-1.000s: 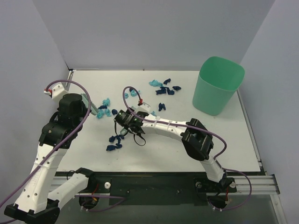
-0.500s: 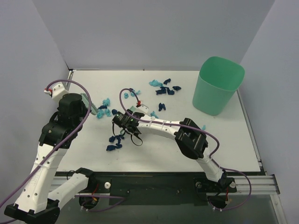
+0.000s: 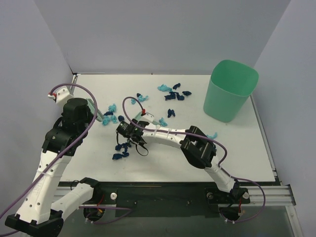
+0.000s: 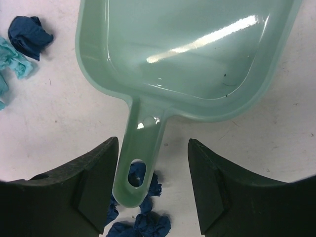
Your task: Sweep away the paper scraps from the table
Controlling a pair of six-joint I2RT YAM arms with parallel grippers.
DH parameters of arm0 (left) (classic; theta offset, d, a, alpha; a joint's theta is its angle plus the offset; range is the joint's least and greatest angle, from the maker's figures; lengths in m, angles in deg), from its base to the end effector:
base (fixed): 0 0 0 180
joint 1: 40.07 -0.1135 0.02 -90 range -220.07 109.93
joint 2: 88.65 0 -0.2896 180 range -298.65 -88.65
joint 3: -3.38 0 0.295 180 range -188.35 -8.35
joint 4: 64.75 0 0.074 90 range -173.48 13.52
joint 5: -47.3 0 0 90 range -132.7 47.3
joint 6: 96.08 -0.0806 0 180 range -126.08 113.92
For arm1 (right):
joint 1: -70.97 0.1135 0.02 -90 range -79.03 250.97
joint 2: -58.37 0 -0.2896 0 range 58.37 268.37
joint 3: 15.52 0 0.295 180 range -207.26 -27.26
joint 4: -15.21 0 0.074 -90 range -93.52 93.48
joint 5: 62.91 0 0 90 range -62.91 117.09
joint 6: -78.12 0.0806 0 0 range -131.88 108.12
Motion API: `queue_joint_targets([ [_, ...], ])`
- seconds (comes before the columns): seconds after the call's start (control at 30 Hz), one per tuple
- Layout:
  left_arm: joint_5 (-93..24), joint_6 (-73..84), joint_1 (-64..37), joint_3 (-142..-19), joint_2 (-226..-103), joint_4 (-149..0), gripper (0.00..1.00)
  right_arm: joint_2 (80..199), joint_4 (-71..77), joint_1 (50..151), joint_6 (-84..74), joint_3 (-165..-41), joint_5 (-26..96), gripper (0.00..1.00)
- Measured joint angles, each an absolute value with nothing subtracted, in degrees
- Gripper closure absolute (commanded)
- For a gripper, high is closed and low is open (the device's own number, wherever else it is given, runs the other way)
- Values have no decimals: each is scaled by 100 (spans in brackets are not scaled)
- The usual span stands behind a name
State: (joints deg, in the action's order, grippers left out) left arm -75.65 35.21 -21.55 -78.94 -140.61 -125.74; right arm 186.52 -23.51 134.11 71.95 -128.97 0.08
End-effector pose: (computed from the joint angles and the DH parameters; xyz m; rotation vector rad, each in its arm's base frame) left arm 0.2206 -0.0277 0.4185 -0.7199 1.8799 -0.0553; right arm 0.2907 0.4930 0.1493 0.6317 2.3767 0.6095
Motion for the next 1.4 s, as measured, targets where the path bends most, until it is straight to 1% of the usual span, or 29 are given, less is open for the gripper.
queue_joint_targets([
  [0.03,-7565,3521,-2155,-7894,-14068,-12574,100,18676,-2353,13424,7186,-12906,30,50],
  [0.2,-7565,3519,-2155,-7894,-14070,-12565,100,18794,-2390,13478,7049,-12973,58,65],
  [0.23,-7567,3517,-2155,-7894,-14070,-12563,100,18803,-2401,13483,7020,-12975,61,66],
  [0.33,-7565,3511,-2155,-7894,-14070,-12560,100,18805,-2453,13483,6856,-12975,54,77],
  [0.43,-7563,3480,-2155,-7894,-14079,-12558,100,18797,-2495,13483,6616,-12967,56,86],
  [0.5,-7548,3443,-2157,-7892,-14092,-12558,100,18720,-2517,13483,6419,-12899,65,92],
  [0.63,-7452,3318,-2159,-7888,-14131,-12556,100,18268,-2661,13480,5927,-12565,172,100],
  [0.83,-7194,2960,-2170,-7883,-14221,-12560,100,16993,-2775,13476,4944,-11782,535,100],
  [0.97,-7010,2680,-2170,-7850,-14367,-12567,100,15769,-2735,13476,4032,-10753,1046,100],
  [1.1,-6813,2446,-2150,-7721,-14536,-12654,100,14989,-2667,13480,3226,-9846,1468,100],
  [1.2,-6726,2322,-2106,-7632,-14577,-12729,100,14812,-2571,13496,2762,-9258,1794,100],
  [1.3,-6660,2247,-2065,-7617,-14579,-12812,100,14950,-2475,13596,2408,-8954,1925,100],
  [1.33,-6645,2214,-2063,-7617,-14579,-12812,100,15044,-2399,13649,2314,-8893,1953,98],
  [1.4,-6623,2179,-2061,-7608,-14579,-12812,100,15241,-2184,13767,2179,-8801,1958,88],
])
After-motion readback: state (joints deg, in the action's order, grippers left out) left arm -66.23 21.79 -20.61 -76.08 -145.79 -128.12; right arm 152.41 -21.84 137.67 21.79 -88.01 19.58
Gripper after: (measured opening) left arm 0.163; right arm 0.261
